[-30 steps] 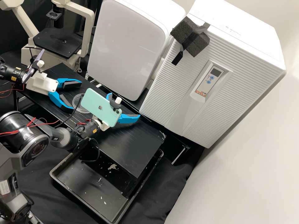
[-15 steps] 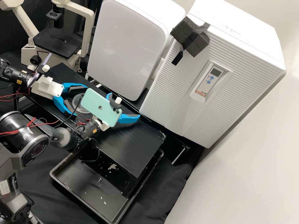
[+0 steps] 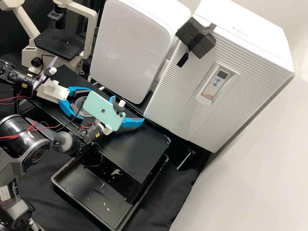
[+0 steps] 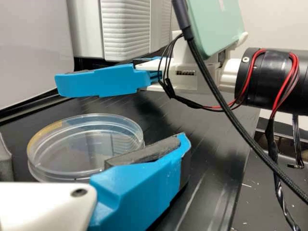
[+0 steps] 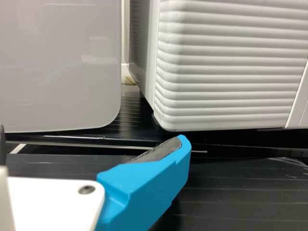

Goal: Place the petri dish on the microscope

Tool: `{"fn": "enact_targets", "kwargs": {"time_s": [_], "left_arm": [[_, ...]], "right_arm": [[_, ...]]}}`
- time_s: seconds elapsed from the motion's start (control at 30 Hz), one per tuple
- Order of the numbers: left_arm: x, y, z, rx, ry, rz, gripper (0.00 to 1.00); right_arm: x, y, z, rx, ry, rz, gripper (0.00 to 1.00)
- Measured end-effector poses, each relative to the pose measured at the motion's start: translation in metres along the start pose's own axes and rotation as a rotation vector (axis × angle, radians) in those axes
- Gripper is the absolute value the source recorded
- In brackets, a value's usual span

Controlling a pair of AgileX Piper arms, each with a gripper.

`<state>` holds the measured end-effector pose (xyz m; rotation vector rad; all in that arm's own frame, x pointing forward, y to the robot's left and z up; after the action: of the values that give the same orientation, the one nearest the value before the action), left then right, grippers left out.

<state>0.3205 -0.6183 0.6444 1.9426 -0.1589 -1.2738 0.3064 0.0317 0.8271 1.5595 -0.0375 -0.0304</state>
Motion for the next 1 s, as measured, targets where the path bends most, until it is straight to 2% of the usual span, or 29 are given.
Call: {"fn": "enact_targets", "kwargs": {"time_s": [0.7,0.83,1.0], "left_arm": [[0.003,-0.002,0.002,-0.007,-0.002,-0.004,1.0],[0.005,-0.006,0.006,-0.025,0.006,-0.003,1.0],[0.006,-0.012,0.008,-0.027,0.018,0.009,1.0]], "right_arm": [[0.0,0.0,0.0,0.0,0.0,0.0,1.0],[0.0,0.0,0.0,0.0,0.0,0.0,1.0],[0.0,0.0,0.0,0.0,0.0,0.0,1.0]]}}
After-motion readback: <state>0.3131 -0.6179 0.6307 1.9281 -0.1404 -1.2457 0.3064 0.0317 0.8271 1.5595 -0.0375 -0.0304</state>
